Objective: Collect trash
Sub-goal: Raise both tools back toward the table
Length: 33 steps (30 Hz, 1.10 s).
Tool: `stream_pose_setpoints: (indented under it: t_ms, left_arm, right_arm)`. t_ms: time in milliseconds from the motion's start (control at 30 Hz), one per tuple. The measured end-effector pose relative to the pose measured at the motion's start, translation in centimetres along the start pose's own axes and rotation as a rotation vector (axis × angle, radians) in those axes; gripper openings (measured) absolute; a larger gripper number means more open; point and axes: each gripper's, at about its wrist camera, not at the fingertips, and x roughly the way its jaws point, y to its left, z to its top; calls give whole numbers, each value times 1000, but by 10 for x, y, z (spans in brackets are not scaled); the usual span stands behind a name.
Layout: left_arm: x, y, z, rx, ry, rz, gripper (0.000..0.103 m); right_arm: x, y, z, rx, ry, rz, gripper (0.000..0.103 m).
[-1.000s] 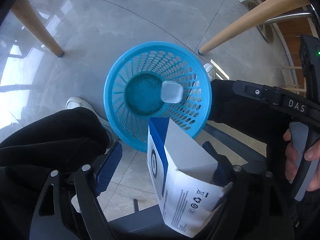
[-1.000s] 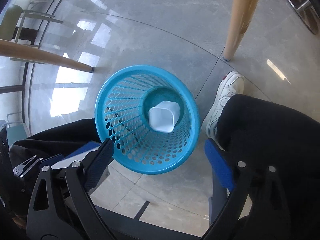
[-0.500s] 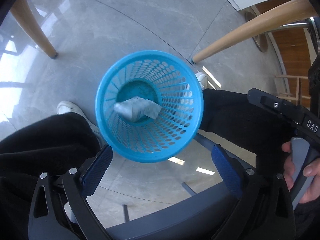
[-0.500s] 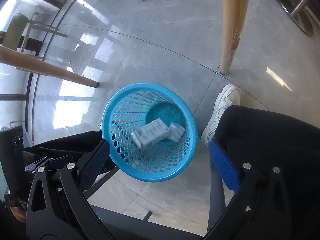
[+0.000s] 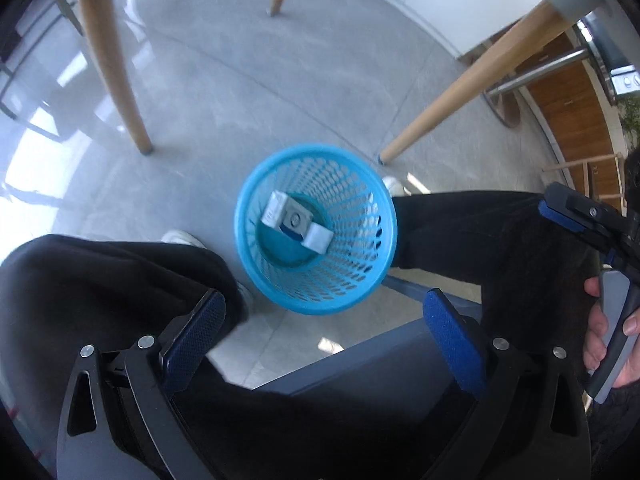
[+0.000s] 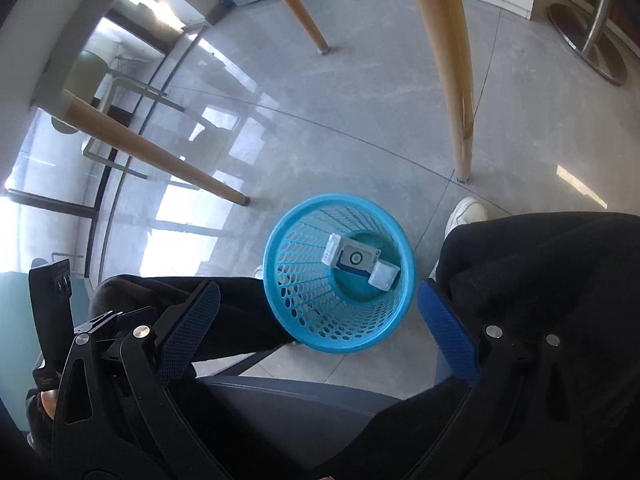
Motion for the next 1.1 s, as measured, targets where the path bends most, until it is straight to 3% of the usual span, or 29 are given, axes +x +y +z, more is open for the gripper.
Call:
stream_pose_setpoints:
  t_ms: [233, 467, 800, 1100]
  left_arm:
    - [-77, -1, -20, -11, -207, -21, 97]
    - [-123, -14, -36, 17, -324, -14, 97]
    - [-176, -31, -51, 64, -473, 12, 97]
    - [-220, -41, -33, 105, -569, 69, 97]
  right_arm:
    - [-90, 20, -9, -12, -206, 18, 94]
    - [-147, 37, -21, -63, -334, 44, 94]
    - [-191, 62, -33, -166, -470, 64, 94]
    - [-213, 98, -14, -293, -545, 57, 94]
